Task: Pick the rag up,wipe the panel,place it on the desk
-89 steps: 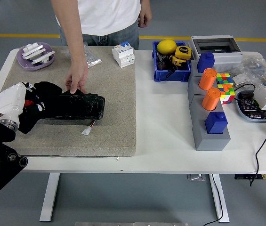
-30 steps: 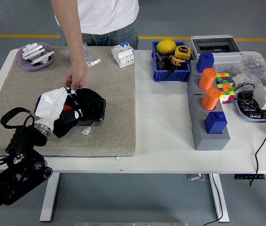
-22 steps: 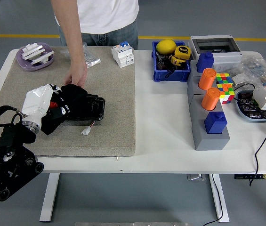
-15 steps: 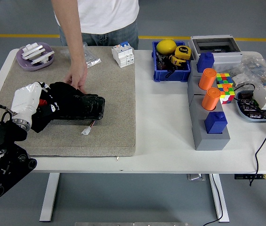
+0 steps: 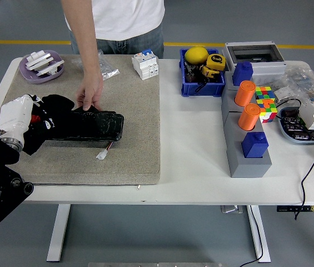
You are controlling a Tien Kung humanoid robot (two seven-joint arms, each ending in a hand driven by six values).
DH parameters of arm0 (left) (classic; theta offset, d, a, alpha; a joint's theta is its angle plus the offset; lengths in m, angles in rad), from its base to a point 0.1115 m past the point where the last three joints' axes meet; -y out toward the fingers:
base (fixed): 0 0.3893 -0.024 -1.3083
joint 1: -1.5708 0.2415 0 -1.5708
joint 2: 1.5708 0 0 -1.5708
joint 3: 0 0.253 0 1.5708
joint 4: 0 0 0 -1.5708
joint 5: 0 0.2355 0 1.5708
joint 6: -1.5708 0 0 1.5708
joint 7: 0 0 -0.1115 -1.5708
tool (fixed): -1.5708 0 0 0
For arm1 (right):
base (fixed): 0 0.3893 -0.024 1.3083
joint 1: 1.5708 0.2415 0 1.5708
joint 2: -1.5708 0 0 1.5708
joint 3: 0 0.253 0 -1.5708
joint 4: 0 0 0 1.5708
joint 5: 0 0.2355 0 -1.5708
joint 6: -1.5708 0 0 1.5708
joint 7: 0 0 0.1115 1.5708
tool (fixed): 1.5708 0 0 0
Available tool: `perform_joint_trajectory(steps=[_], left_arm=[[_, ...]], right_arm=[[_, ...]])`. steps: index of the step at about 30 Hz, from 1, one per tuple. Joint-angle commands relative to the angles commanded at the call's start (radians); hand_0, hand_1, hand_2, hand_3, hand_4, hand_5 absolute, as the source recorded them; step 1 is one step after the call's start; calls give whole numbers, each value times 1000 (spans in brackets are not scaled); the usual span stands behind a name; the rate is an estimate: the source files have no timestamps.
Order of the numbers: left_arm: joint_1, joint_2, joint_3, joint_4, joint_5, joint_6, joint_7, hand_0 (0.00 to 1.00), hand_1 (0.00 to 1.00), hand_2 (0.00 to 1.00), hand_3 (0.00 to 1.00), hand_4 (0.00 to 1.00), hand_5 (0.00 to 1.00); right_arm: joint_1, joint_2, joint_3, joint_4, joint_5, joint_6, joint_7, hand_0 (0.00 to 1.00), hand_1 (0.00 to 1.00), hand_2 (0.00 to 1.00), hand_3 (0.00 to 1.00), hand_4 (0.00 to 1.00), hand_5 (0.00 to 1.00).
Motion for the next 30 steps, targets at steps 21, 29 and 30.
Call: perform_joint_trajectory(steps=[21,29,30], left_arm=[[-22,-46,142,-101,7,0,14,294,165,460,452,288,2],[-33,-57,213,-140,14,-5,26,293,165,460,452,283,2],[-34,-60,222,-146,16,-6,28,293,165,460,452,283,2]], right_arm=[[-1,-4,7,0,-10,1,-4,708,690,694,635,998,536],[0,-4,7,0,-8,1,-4,708,687,693,635,998,536],[0,-5,7,0,-9,1,-4,708,687,693,635,998,536]])
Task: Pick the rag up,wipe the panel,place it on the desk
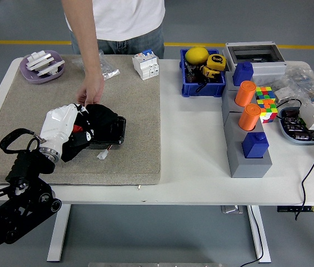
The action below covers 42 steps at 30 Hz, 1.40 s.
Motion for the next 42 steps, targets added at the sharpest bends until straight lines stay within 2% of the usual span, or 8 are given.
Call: perform_joint_trajectory(steps=[10,11,12,17,21,36,42], left_arm=[[-8,-13,50,-39,7,-2,11,294,165,459,452,284,2],[-10,-13,56,-43,7,-3,12,296,168,464,459,326,2],[-12,-14,63,-44,7,-3,13,296,168,464,459,326,2],[-15,-17,68,-45,6,-3,14,296,169,463,458,315,2],[-14,-12,57,-23,0,2,8,296,169,463,458,315,2],[2,27,-49,60,1,3,-1,298,172,463,457,321,2],[15,54,-88,90,4,7,-10,298,173,463,458,319,2]], right_arm=[[-1,0,0,0,0,0,0,708,687,693,635,998,537],[-1,0,0,0,0,0,1,708,686,693,635,998,538],[0,0,0,0,0,0,1,708,686,693,635,998,538],[1,1,0,0,0,0,0,708,686,692,635,998,536],[2,1,1,0,0,0,0,708,686,692,635,998,536],[2,1,-3,0,6,0,2,706,686,692,635,998,536],[2,-1,-2,0,6,0,2,707,685,693,635,998,537]])
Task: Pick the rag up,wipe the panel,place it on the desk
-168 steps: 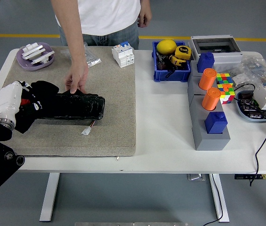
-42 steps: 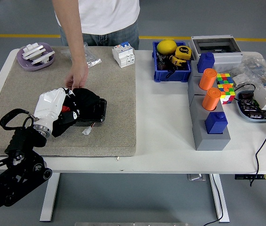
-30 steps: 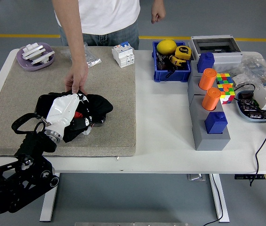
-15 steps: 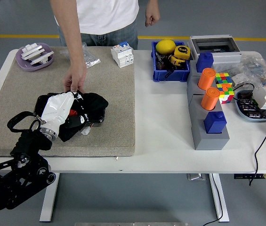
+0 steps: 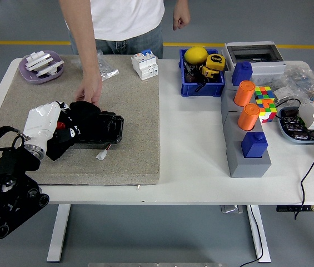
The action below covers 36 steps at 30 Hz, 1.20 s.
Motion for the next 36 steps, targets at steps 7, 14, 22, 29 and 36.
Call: perform_joint_trajectory(steps=[7,14,22,29,36], left_arm=[[9,21,-52,28,8,6,-9,298,172,462,455,306,2],[16,35,-66,58,5,5,-12,298,173,462,457,313,2],[26,53,-114,86,7,3,-14,298,173,463,457,316,2],[26,72,-154,100,3,4,-20,298,173,462,455,306,2],[24,81,-175,146,-22,8,-35,298,173,462,455,304,2]], right_arm=[[0,1,2,0,-2,1,0,708,685,692,636,998,537],[0,1,4,0,-2,3,1,709,685,692,637,998,536],[-1,1,5,0,0,6,2,707,685,693,637,998,537],[0,3,4,0,1,8,3,709,685,693,637,998,539],[2,3,5,1,1,9,1,708,685,693,639,998,544]])
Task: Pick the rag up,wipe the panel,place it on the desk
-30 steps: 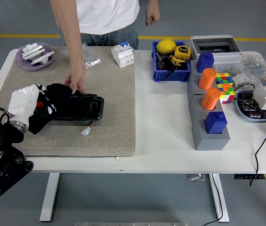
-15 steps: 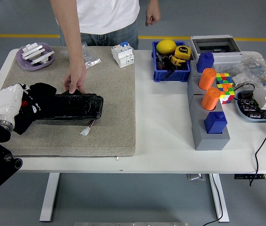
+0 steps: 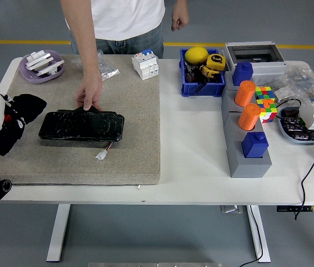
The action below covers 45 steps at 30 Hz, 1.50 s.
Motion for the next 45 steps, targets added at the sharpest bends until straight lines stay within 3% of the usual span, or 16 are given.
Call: perform_joint_trajectory(steps=[10,11,16,17,22,23,28,29,34,35,40,41,45], left_arm=[[-4,2,-23,114,-131,18,-78,300,180,461,455,306,2],[-3,0,-25,119,-153,15,-87,320,292,479,483,447,2],[2,-12,-19,131,-211,12,-114,320,292,479,483,447,2],[2,-14,-18,130,-212,11,-116,328,327,485,499,500,2],[-1,-18,-20,132,-197,-4,-110,328,327,485,499,500,2],[-1,-18,-20,132,-195,-12,-106,381,421,533,573,679,2],[-2,-17,-21,127,-190,-40,-100,381,421,533,573,679,2],[-2,-17,-21,125,-189,-43,-101,423,489,566,580,829,107],[-1,-17,-26,121,-186,-57,-107,423,489,566,580,829,107],[-1,-17,-27,120,-185,-62,-109,435,518,573,583,960,253],[-1,-18,-28,118,-177,-67,-110,435,518,573,583,960,253],[-2,-18,-28,119,-176,-66,-109,444,541,592,600,996,324],[0,-16,-27,113,-166,-72,-105,444,541,592,600,996,324]], right_arm=[[5,2,-3,2,4,-1,-2,709,685,693,640,998,548],[5,2,-3,2,4,-1,-2,710,685,693,640,998,551],[7,4,-7,2,8,-2,0,710,685,693,640,998,551],[7,5,-7,2,7,-1,0,710,685,693,639,998,552],[8,5,-15,3,15,-1,4,710,685,693,639,998,552],[9,5,-15,3,15,-1,4,710,685,693,639,998,553],[9,4,-12,2,12,-3,1,710,685,693,639,998,553],[9,4,-11,2,12,-3,1,710,682,693,639,998,552],[11,4,-13,2,15,-4,2,710,682,693,639,998,552],[11,3,-13,2,13,-4,1,709,681,693,639,998,552],[11,3,-12,1,13,-5,0,709,681,693,639,998,552],[10,3,-13,1,14,-6,1,709,679,693,637,998,550],[11,3,-13,1,12,-7,-1,709,679,693,637,998,550]])
